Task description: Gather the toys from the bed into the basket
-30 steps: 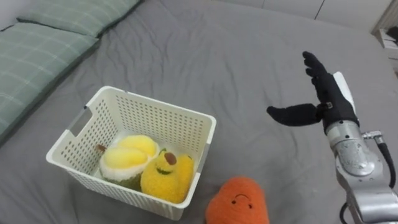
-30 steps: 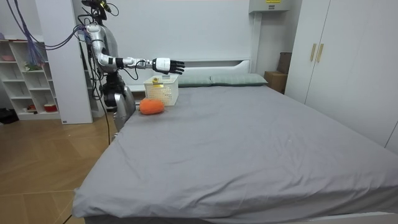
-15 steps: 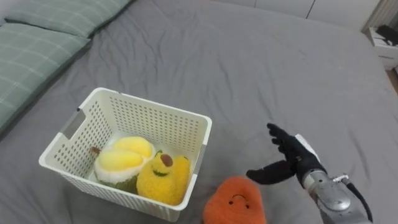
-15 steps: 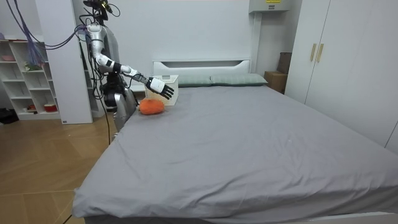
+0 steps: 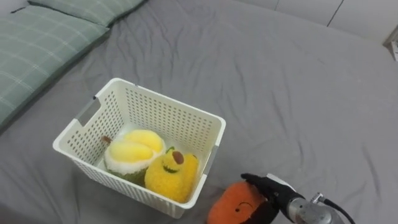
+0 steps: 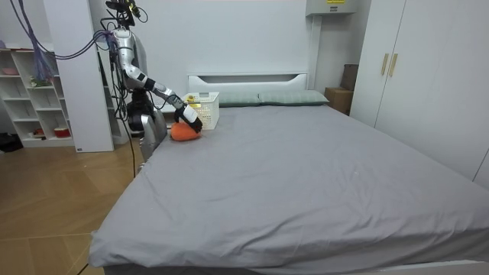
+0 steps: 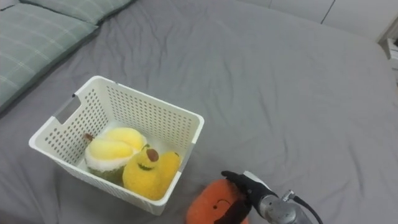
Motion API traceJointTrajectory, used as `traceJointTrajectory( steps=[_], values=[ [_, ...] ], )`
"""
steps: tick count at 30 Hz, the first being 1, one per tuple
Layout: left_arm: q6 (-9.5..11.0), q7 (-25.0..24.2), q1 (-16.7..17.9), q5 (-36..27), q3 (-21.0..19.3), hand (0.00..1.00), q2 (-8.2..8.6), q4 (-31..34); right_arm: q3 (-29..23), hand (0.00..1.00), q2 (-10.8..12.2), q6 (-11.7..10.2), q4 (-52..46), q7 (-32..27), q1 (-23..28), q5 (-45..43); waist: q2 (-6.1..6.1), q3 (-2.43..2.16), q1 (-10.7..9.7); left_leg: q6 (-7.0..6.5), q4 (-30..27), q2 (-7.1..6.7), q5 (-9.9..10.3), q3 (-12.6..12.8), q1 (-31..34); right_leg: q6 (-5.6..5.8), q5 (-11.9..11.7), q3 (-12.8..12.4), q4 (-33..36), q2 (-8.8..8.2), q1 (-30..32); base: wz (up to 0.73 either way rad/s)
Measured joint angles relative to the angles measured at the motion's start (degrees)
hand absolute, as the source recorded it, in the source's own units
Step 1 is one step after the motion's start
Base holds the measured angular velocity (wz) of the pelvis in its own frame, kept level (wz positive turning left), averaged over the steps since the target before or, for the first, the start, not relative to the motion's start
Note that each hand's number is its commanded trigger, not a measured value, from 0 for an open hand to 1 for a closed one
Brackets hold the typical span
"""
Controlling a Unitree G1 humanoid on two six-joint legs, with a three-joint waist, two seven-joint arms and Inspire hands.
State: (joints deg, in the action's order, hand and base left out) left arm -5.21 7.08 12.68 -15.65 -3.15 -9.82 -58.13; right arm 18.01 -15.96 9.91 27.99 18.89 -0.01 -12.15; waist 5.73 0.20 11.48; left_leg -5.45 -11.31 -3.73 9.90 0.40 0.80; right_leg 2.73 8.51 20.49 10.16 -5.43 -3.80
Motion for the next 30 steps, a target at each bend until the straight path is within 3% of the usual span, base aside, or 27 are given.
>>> traceJointTrajectory(
  steps=[3,4,5,6,8,9,14,22,30],
  values=[
    [-0.6,0.0,0.1,0.0,0.0,0.0,-0.01,0.0,0.1,0.0,0.4,0.0,0.1,1.3,-0.5,-1.5,0.21,-0.1,0.1,0.03,0.0,-0.03,0.0,-0.3,0.5,0.0,0.0,0.0,-0.6,0.15,0.1,0.06],
    [-0.7,0.0,0.1,0.1,0.0,0.0,-0.01,0.0,0.2,0.38,0.4,0.0,0.1,1.5,-0.7,-2.0,0.21,-0.09,0.3,0.05,0.0,-0.02,0.0,-0.4,0.6,0.0,0.0,0.0,-0.6,0.18,0.1,0.06],
    [-0.7,0.0,0.2,0.1,0.0,0.0,-0.01,-0.1,0.4,0.58,0.4,0.1,0.1,1.6,-0.8,-2.5,0.2,-0.08,0.3,0.07,0.0,-0.01,0.0,-0.4,0.6,0.0,0.0,0.0,-0.6,0.19,0.1,0.0],
    [-0.8,0.0,0.3,0.1,0.0,0.0,-0.01,-0.5,0.7,0.59,0.4,0.2,0.1,2.1,-1.1,-4.3,0.22,-0.06,0.5,0.1,0.0,0.01,0.0,-0.4,0.6,0.0,0.0,0.0,-0.6,0.22,0.1,0.0],
    [-1.1,0.0,0.1,0.1,0.0,0.0,-0.07,-0.6,1.0,0.95,0.4,0.2,0.4,2.6,-1.5,-6.6,0.31,0.03,0.8,0.12,-0.1,0.02,0.0,-0.4,0.6,0.0,0.0,0.1,-0.6,0.23,0.1,0.0],
    [-1.2,0.0,-0.2,0.1,0.0,0.0,-0.12,-1.0,1.0,1.0,0.4,0.3,1.0,2.6,-1.8,-7.6,0.4,0.07,1.1,0.13,-0.1,0.01,0.0,-0.5,0.6,0.0,0.0,0.1,-0.6,0.23,0.1,0.0],
    [-1.9,0.1,-0.9,0.2,-0.1,0.0,-0.41,-1.5,1.0,1.0,0.4,1.0,1.4,2.5,-2.5,-11.7,0.72,0.33,1.6,0.17,-0.4,0.01,0.2,-0.6,0.8,-0.01,0.0,0.1,-0.6,0.24,0.1,0.0],
    [-2.0,0.2,-1.2,0.3,0.0,0.0,-0.26,-1.1,1.0,1.0,1.0,2.2,5.4,2.8,-3.1,-12.9,0.03,0.89,1.5,0.17,-0.3,0.03,0.2,-0.5,0.8,-0.01,0.0,0.2,-0.6,0.23,0.3,0.0],
    [-1.9,0.1,-1.2,0.5,-1.2,0.0,-0.11,1.6,0.1,1.0,1.1,2.2,0.1,3.1,-3.1,-14.6,-0.72,0.66,-0.2,0.16,-0.4,0.05,0.2,-0.1,0.9,-0.01,0.0,0.1,-0.6,0.17,0.8,-0.01]
  ],
)
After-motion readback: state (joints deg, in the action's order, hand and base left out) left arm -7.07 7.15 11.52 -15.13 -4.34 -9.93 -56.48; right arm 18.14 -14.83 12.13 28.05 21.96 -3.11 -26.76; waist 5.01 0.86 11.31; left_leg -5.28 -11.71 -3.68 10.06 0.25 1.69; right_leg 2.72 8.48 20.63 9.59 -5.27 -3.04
